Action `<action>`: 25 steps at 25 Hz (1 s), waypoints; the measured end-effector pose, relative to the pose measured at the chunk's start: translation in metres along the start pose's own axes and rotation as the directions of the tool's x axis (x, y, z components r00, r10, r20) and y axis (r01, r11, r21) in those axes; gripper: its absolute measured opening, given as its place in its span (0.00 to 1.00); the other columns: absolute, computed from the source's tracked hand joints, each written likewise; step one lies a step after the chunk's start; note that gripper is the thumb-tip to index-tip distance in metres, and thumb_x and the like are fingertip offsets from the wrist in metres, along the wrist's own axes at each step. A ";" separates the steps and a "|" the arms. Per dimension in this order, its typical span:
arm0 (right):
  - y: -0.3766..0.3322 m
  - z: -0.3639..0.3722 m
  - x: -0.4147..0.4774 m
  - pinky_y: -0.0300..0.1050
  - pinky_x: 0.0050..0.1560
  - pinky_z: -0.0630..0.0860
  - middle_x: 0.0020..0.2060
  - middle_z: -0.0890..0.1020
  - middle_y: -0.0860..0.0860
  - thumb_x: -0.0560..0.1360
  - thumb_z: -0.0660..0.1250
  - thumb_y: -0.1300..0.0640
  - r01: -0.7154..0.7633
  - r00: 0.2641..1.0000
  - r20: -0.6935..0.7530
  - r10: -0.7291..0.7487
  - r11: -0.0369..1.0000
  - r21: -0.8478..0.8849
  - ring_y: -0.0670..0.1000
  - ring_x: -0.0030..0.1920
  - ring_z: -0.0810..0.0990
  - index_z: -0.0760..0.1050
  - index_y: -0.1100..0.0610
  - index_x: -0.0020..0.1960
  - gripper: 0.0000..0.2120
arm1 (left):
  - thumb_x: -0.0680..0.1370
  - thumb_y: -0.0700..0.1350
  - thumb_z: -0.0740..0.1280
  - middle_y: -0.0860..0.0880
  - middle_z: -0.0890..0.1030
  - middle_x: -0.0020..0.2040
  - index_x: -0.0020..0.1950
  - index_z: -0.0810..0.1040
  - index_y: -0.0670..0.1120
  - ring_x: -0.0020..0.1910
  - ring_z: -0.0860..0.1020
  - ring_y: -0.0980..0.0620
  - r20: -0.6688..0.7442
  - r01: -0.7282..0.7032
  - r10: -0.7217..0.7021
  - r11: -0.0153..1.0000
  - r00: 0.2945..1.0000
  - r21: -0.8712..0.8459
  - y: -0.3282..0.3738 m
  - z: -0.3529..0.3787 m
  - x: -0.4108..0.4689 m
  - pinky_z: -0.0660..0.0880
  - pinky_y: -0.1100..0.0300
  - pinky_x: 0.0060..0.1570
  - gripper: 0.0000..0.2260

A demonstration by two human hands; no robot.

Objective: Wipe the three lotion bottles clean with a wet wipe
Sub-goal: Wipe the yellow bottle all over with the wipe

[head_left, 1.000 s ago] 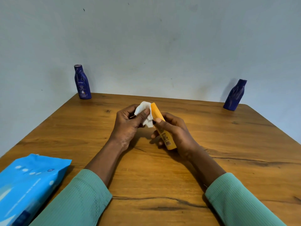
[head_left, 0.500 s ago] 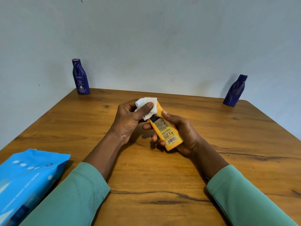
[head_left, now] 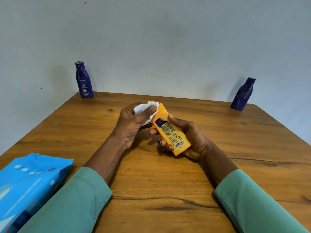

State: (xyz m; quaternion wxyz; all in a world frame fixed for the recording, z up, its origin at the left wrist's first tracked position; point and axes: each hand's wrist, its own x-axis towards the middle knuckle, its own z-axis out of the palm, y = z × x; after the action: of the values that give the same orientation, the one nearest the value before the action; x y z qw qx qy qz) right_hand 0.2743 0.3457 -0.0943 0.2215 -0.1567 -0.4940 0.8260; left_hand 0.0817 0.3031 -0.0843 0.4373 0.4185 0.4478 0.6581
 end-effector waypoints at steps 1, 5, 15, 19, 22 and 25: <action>0.001 0.003 0.000 0.40 0.32 0.76 0.55 0.82 0.60 0.83 0.59 0.46 -0.006 1.000 -0.029 0.005 0.999 -0.034 0.54 0.40 0.80 0.73 0.60 0.69 0.22 | 0.71 0.51 0.77 0.43 0.87 0.50 0.60 0.82 0.38 0.48 0.86 0.47 -0.051 -0.029 0.032 0.998 0.998 0.063 -0.002 0.001 0.001 0.85 0.55 0.43 0.23; 0.000 0.010 -0.001 0.41 0.33 0.76 0.51 0.83 0.59 0.82 0.60 0.44 -0.022 0.996 -0.092 0.008 0.989 -0.148 0.52 0.38 0.80 0.72 0.61 0.67 0.23 | 0.69 0.64 0.79 0.44 0.84 0.54 0.63 0.79 0.43 0.50 0.85 0.48 -0.207 -0.043 0.100 0.963 0.973 0.265 -0.010 0.009 0.004 0.82 0.59 0.37 0.33; 0.018 0.032 0.009 0.50 0.43 0.82 0.52 0.85 0.59 0.86 0.59 0.46 0.244 0.842 -0.429 -0.328 0.940 -0.239 0.57 0.48 0.85 0.77 0.58 0.67 0.19 | 0.77 0.50 0.75 0.47 0.87 0.49 0.53 0.85 0.47 0.49 0.86 0.46 -0.202 -0.084 0.115 0.984 0.973 0.156 -0.006 0.007 -0.005 0.84 0.49 0.44 0.08; 0.018 0.027 0.011 0.58 0.53 0.84 0.58 0.85 0.60 0.87 0.58 0.47 0.357 0.753 -0.498 -0.430 0.903 -0.241 0.62 0.57 0.86 0.76 0.55 0.70 0.18 | 0.74 0.43 0.79 0.49 0.88 0.50 0.57 0.83 0.46 0.48 0.87 0.51 -0.041 -0.105 0.119 0.964 0.992 0.243 -0.014 0.025 -0.017 0.84 0.57 0.43 0.13; 0.019 0.027 0.013 0.62 0.58 0.81 0.58 0.86 0.59 0.87 0.58 0.50 0.343 0.750 -0.484 -0.452 0.890 -0.299 0.62 0.59 0.85 0.77 0.54 0.69 0.16 | 0.72 0.45 0.80 0.49 0.87 0.50 0.56 0.83 0.45 0.46 0.87 0.53 -0.137 -0.130 0.174 0.951 0.975 0.281 -0.017 0.029 -0.019 0.84 0.59 0.40 0.14; 0.020 0.031 0.014 0.58 0.55 0.82 0.56 0.86 0.57 0.87 0.58 0.53 0.267 0.802 -0.393 -0.450 0.858 -0.438 0.59 0.56 0.86 0.77 0.54 0.69 0.15 | 0.73 0.48 0.79 0.48 0.87 0.51 0.57 0.83 0.45 0.47 0.87 0.52 -0.293 -0.122 0.172 0.976 0.940 0.182 -0.014 0.024 -0.016 0.83 0.60 0.41 0.15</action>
State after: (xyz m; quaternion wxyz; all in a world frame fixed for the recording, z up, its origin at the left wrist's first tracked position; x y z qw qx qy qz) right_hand 0.2436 0.3217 -0.0985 0.4595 -0.2971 -0.5870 0.5966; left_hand 0.1111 0.2962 -0.0942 0.2765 0.3773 0.5295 0.7077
